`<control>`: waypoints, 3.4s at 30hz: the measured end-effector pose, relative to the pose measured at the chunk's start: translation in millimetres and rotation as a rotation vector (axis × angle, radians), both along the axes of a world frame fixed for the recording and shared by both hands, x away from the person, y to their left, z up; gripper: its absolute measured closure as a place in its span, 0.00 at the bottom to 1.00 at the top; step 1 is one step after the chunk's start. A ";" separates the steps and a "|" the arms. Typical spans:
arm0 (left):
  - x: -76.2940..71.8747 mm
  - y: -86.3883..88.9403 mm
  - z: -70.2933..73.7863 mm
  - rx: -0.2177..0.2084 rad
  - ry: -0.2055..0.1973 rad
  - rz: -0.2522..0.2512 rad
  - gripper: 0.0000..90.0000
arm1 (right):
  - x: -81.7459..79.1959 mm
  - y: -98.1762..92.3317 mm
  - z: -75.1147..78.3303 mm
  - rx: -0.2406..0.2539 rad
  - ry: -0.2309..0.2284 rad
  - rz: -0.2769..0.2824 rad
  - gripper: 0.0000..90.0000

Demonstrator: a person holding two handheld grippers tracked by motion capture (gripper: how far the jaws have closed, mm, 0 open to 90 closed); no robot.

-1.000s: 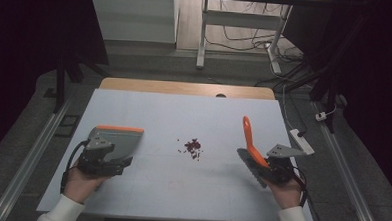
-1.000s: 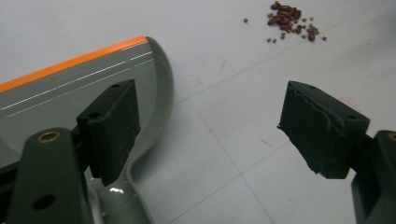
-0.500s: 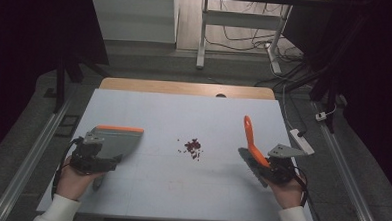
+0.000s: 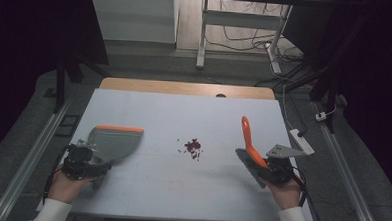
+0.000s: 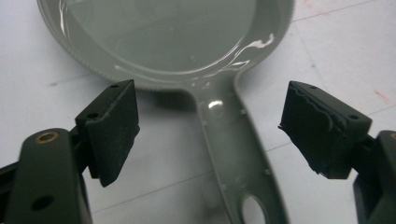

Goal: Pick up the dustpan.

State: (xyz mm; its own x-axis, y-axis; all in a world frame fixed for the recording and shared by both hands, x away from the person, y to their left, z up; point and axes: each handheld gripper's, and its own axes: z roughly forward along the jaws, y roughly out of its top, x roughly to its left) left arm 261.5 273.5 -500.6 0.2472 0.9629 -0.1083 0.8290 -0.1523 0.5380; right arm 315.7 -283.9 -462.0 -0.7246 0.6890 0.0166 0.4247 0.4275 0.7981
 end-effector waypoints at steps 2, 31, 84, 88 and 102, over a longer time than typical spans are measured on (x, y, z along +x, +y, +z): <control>0.9 -0.3 -1.5 -0.006 0.007 0.003 0.24 | -0.4 1.8 0.2 -0.002 0.003 0.004 0.85; 15.8 -3.7 -26.8 -0.075 0.079 0.065 0.42 | 0.0 4.4 -4.5 -0.036 0.013 0.014 0.85; 17.9 26.7 -10.5 -0.166 -0.197 -0.200 0.69 | -1.5 -4.1 1.4 0.019 -0.006 -0.041 0.85; 15.7 26.6 -4.8 -0.181 -0.224 -0.236 0.69 | -2.6 -3.8 1.6 0.018 -0.009 -0.038 0.85; 7.8 23.0 7.2 -0.190 -0.264 -0.355 0.69 | -2.3 -5.0 0.8 0.014 -0.015 -0.028 0.85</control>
